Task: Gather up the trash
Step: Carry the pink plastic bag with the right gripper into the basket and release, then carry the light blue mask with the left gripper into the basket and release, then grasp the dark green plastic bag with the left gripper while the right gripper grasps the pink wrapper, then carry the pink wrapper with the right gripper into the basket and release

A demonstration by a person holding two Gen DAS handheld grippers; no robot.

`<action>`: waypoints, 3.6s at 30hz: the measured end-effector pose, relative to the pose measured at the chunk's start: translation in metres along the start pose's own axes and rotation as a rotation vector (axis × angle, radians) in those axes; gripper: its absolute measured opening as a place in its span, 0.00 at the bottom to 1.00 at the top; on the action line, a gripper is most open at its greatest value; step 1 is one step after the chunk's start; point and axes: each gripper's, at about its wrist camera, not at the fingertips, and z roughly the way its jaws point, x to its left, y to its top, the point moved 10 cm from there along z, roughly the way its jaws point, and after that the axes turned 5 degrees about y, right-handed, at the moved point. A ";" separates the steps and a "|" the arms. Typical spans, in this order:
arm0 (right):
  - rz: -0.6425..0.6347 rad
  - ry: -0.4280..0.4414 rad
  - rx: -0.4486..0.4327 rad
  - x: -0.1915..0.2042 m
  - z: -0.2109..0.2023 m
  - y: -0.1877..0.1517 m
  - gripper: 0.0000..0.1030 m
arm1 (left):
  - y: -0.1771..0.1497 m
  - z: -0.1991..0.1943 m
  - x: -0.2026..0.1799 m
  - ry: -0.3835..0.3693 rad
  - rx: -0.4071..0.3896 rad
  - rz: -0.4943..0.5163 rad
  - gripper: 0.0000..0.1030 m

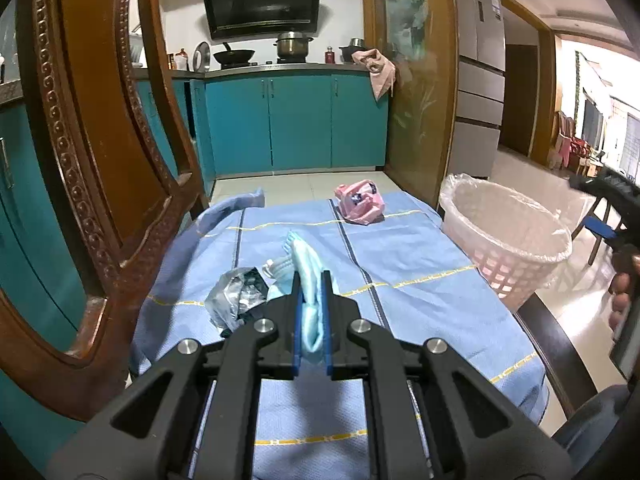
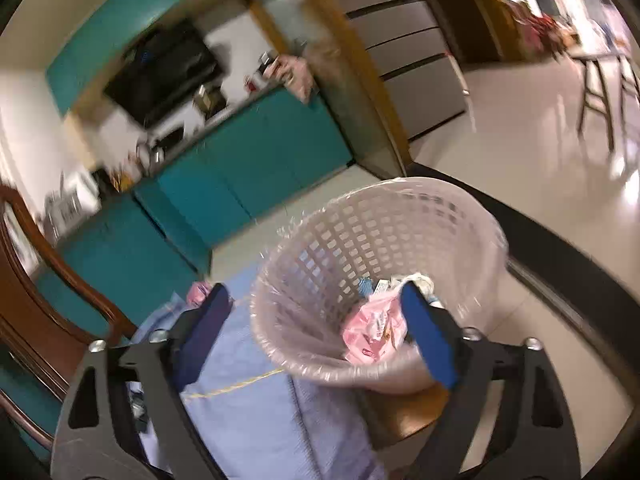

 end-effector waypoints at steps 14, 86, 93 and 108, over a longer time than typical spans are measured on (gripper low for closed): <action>0.128 -0.025 -0.218 -0.029 -0.050 0.024 0.94 | 0.110 0.018 -0.196 -0.400 -0.022 0.081 0.12; -0.608 -0.010 0.498 0.184 0.294 -0.126 0.94 | 0.017 0.007 0.063 0.051 -0.001 -0.184 0.34; -0.630 -0.023 0.508 0.178 0.293 -0.128 0.31 | 0.015 0.017 0.063 0.056 0.024 -0.179 0.34; -0.556 0.188 0.334 0.156 0.015 -0.128 0.29 | 0.003 0.032 0.042 0.043 0.066 -0.117 0.34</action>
